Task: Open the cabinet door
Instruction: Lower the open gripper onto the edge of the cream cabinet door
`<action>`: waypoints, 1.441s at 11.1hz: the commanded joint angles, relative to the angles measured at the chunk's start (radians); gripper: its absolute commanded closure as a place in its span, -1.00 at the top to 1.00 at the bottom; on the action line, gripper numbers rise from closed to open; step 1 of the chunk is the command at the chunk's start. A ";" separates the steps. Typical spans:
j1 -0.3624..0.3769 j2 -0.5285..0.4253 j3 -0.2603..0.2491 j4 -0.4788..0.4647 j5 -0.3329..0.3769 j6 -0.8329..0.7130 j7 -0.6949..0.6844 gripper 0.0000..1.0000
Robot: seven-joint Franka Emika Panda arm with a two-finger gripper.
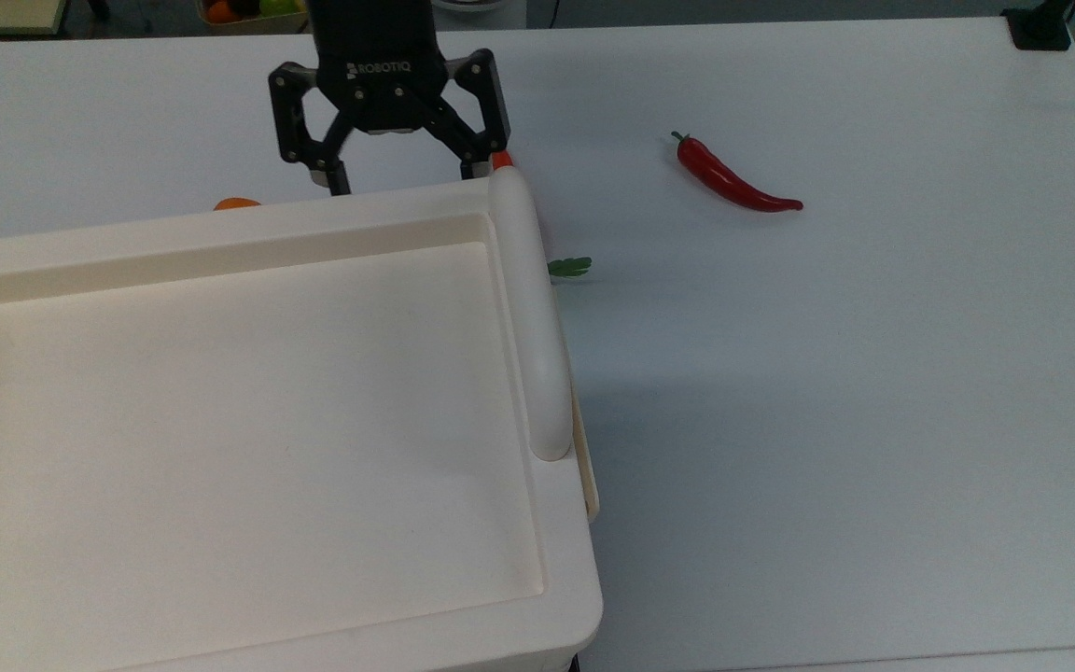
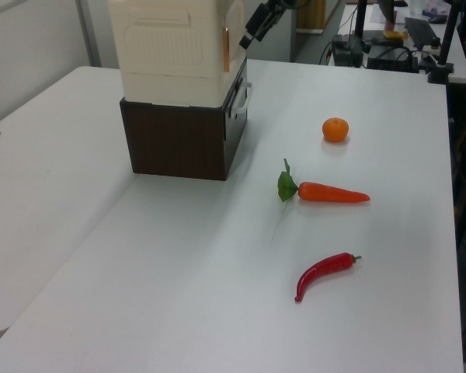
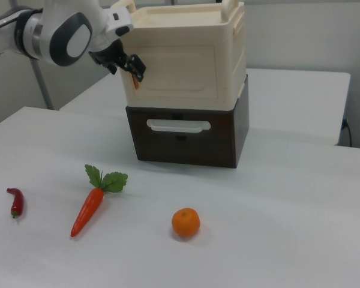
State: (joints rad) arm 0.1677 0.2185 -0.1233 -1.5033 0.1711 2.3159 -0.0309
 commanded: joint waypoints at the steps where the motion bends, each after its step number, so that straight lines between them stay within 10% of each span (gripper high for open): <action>1: 0.045 0.019 -0.012 0.003 -0.044 0.037 0.002 0.28; 6: 0.044 0.079 -0.021 0.028 -0.084 0.164 0.029 0.28; 10: 0.042 0.082 -0.019 0.028 -0.110 0.227 0.066 -0.93; 16: 0.041 0.078 -0.019 0.020 -0.120 0.217 0.065 -1.00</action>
State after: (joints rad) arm 0.2099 0.2890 -0.1277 -1.4876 0.0736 2.4923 0.0057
